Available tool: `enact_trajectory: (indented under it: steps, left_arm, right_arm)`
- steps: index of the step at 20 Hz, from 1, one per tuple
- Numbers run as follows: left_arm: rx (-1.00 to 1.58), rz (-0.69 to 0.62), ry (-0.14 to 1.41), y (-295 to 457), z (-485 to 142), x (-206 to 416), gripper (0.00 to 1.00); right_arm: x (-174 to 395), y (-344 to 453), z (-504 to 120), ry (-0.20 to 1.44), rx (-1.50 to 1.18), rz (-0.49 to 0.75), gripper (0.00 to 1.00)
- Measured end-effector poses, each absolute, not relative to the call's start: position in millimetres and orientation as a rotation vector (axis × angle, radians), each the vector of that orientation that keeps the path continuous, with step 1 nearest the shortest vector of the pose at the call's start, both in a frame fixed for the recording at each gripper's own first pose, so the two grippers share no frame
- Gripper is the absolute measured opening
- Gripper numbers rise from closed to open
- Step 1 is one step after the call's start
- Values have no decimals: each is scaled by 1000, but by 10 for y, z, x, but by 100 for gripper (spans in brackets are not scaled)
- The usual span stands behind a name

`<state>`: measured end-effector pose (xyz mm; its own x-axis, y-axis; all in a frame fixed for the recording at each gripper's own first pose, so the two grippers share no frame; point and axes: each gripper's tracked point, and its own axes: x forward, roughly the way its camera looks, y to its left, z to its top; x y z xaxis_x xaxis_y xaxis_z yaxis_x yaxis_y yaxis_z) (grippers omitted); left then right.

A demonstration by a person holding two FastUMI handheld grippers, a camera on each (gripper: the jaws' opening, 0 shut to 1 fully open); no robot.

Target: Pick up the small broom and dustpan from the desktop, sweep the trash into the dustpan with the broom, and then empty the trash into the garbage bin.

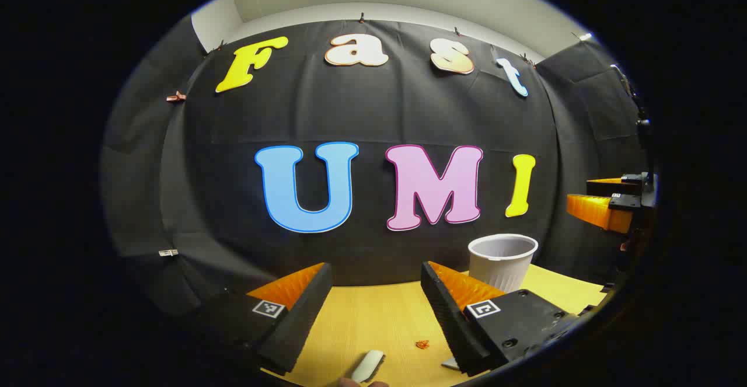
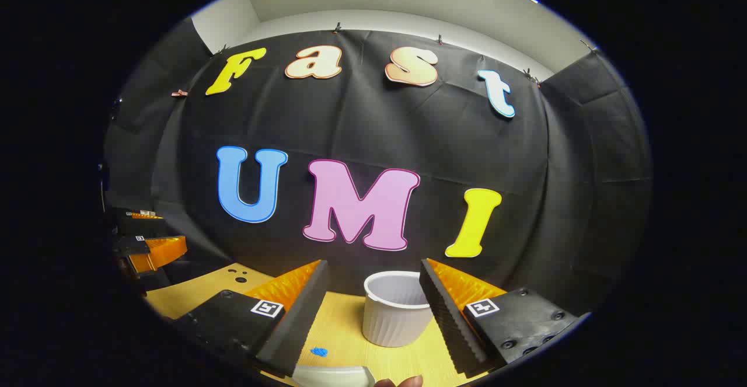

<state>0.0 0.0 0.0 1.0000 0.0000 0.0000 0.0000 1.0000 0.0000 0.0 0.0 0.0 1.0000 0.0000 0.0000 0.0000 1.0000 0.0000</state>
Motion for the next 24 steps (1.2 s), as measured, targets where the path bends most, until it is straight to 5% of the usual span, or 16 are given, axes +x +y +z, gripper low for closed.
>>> enact_trajectory:
  steps: [16, 24]
  left_arm:
    - [8, -6, 8, -17, -31, -10, 97]
    - [8, 5, 31, 56, -199, -69, 97]
  right_arm:
    - [-30, 8, -57, 16, 2, 6, 97]
    - [-367, 378, -652, 220, -10, 193, 98]
